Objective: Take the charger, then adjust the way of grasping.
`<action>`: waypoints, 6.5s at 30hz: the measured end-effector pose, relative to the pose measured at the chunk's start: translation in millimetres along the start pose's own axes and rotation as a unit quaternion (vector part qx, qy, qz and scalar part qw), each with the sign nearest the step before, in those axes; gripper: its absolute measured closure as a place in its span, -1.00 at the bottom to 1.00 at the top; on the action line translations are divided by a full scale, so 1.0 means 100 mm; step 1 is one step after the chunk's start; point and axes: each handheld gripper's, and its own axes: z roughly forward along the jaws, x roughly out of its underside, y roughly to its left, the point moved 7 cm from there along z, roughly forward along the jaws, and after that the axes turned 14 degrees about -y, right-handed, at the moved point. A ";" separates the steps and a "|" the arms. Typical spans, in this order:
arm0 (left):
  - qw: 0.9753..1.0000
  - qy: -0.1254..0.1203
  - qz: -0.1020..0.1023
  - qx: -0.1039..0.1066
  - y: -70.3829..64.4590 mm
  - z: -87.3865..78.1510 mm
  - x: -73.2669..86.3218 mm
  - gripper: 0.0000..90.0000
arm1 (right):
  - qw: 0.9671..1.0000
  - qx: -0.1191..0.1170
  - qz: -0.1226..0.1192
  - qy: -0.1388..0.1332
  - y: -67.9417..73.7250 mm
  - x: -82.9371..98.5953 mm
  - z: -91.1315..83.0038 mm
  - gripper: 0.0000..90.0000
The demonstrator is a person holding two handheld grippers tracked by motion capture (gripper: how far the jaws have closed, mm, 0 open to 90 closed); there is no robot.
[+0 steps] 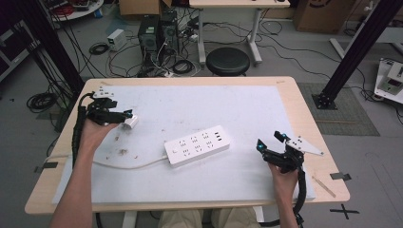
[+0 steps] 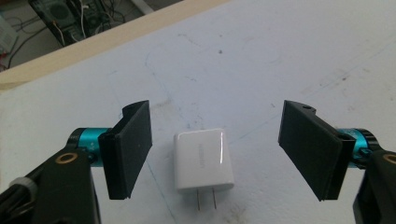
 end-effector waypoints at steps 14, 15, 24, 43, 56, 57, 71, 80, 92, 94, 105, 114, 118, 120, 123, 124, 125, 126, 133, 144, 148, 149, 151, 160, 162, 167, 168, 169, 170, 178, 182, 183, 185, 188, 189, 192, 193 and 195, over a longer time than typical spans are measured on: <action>0.996 0.078 -0.030 -0.006 0.06 0.37 0.40 -0.44 | 1.000 0.000 -0.008 0.008 0.00 0.02 0.02 -0.58; 0.996 0.081 -0.031 -0.007 0.06 0.38 0.43 -0.44 | 1.000 0.000 -0.008 0.008 0.00 0.02 0.02 -0.58; 0.994 0.097 -0.043 -0.009 0.06 0.43 0.60 -0.43 | 1.000 0.001 -0.005 0.012 0.01 0.02 0.02 -0.58; 0.994 0.101 -0.041 -0.010 0.07 0.46 0.64 -0.28 | 1.000 0.001 -0.010 0.018 0.02 0.03 0.03 -0.58; 0.995 0.099 -0.033 -0.001 0.05 0.46 0.63 -0.06 | 1.000 0.002 -0.005 0.013 0.02 0.02 0.01 -0.58; 0.994 0.100 -0.032 -0.001 0.05 0.45 0.63 -0.06 | 1.000 0.001 -0.007 0.010 0.01 0.02 0.01 -0.58; 0.994 0.104 -0.025 -0.002 0.00 0.45 0.61 -0.06 | 1.000 -0.007 0.004 0.010 0.03 0.02 0.02 -0.58; 0.995 0.097 -0.017 0.005 -0.07 0.37 0.51 -0.06 | 1.000 -0.015 0.002 0.011 0.04 0.02 0.03 -0.58; 0.998 0.062 0.004 0.027 -0.41 0.10 0.23 -0.06 | 1.000 -0.020 0.004 0.017 0.05 0.04 0.03 -0.58; 0.998 0.053 -0.004 0.029 -0.47 0.07 0.22 -0.06 | 1.000 -0.020 0.005 0.019 0.06 0.04 0.03 -0.58; 0.997 0.033 0.026 0.058 -0.87 -0.04 0.15 -0.06 | 0.999 -0.020 0.003 0.024 0.06 0.05 0.04 -0.58; 0.995 0.006 0.053 0.086 -1.28 -0.13 0.07 -0.06 | 0.999 -0.019 0.001 0.027 0.06 0.05 0.05 -0.58; 0.993 -0.004 0.067 0.100 -1.47 -0.16 0.04 -0.06 | 0.999 -0.018 0.005 0.029 0.07 0.05 0.05 -0.58; 0.991 -0.009 0.073 0.108 -1.57 -0.16 0.03 -0.06 | 0.999 -0.024 0.002 0.032 0.08 0.06 0.06 -0.58; 0.990 -0.019 0.084 0.113 -1.70 -0.16 0.02 -0.06 | 0.999 -0.028 0.001 0.035 0.10 0.06 0.06 -0.58; 0.989 -0.023 0.086 0.115 -1.75 -0.16 0.01 -0.06 | 0.999 -0.032 -0.002 0.037 0.11 0.07 0.07 -0.58; 0.989 -0.026 0.091 0.117 -1.80 -0.16 0.01 -0.06 | 0.999 -0.033 -0.005 0.036 0.11 0.07 0.08 -0.58; 0.988 -0.030 0.094 0.121 -1.85 -0.15 0.00 -0.06 | 0.999 -0.033 -0.005 0.039 0.11 0.07 0.08 -0.58; 0.980 -0.056 0.137 0.130 -2.18 -0.16 -0.02 -0.06 | 0.997 -0.048 -0.018 0.063 0.17 0.10 0.13 -0.58; 0.949 -0.134 0.267 0.099 -2.62 -0.22 -0.05 -0.06 | 0.993 -0.097 -0.020 0.066 0.40 -0.10 0.17 -0.58; 0.930 -0.166 0.316 0.084 -2.74 -0.26 -0.05 -0.06 | 0.982 -0.179 0.008 0.061 0.63 -0.27 0.21 -0.58; 0.926 -0.174 0.326 0.080 -2.77 -0.26 -0.05 -0.06 | 0.982 -0.179 0.008 0.061 0.63 -0.27 0.21 -0.58; 0.916 -0.190 0.347 0.074 -2.84 -0.28 -0.05 -0.06 | 0.978 -0.198 0.006 0.060 0.69 -0.29 0.22 -0.58; 0.873 -0.237 0.426 0.032 -3.11 -0.32 -0.03 -0.06 | 0.957 -0.288 0.000 0.046 1.03 -0.38 0.17 -0.58; 0.868 -0.244 0.432 0.023 -3.14 -0.32 -0.03 -0.06 | 0.950 -0.309 0.003 0.050 1.13 -0.39 0.16 -0.58; 0.854 -0.265 0.448 0.012 -3.22 -0.33 -0.04 -0.06 | 0.936 -0.347 0.015 0.050 1.30 -0.43 0.18 -0.58; 0.852 -0.265 0.452 0.011 -3.23 -0.34 -0.03 -0.06 | 0.933 -0.356 0.020 0.051 1.33 -0.43 0.18 -0.58; 0.848 -0.267 0.458 0.009 -3.24 -0.34 -0.03 -0.06 | 0.931 -0.362 0.021 0.049 1.36 -0.43 0.20 -0.58; 0.846 -0.268 0.461 0.008 -3.25 -0.34 -0.03 -0.06 | 0.929 -0.367 0.024 0.051 1.39 -0.43 0.20 -0.58; 0.825 -0.298 0.480 -0.005 -3.33 -0.40 -0.03 -0.06 | 0.914 -0.398 0.031 0.068 1.57 -0.38 0.25 -0.57; 0.821 -0.302 0.484 -0.007 -3.33 -0.42 -0.03 -0.06 | 0.908 -0.413 0.040 0.062 1.61 -0.38 0.27 -0.49; 0.821 -0.302 0.484 -0.007 -3.33 -0.42 -0.03 -0.06 | 0.908 -0.413 0.040 0.062 1.61 -0.38 0.27 -0.49; 0.818 -0.310 0.485 -0.006 -3.34 -0.44 -0.03 -0.06 | 0.904 -0.421 0.047 0.060 1.63 -0.38 0.27 -0.44; 0.809 -0.315 0.495 -0.009 -3.36 -0.45 -0.03 -0.06 | 0.901 -0.427 0.053 0.061 1.65 -0.38 0.28 -0.42; 0.805 -0.317 0.501 -0.011 -3.36 -0.46 -0.03 -0.06 | 0.899 -0.431 0.053 0.058 1.65 -0.38 0.29 -0.40; 0.801 -0.322 0.505 -0.007 -3.38 -0.46 -0.02 -0.06 | 0.898 -0.434 0.050 0.058 1.66 -0.37 0.29 -0.39; 0.800 -0.322 0.506 -0.006 -3.39 -0.45 -0.02 -0.06 | 0.897 -0.435 0.050 0.057 1.66 -0.37 0.29 -0.38; 0.801 -0.321 0.506 -0.006 -3.39 -0.45 -0.02 -0.06 | 0.896 -0.438 0.052 0.056 1.66 -0.38 0.28 -0.33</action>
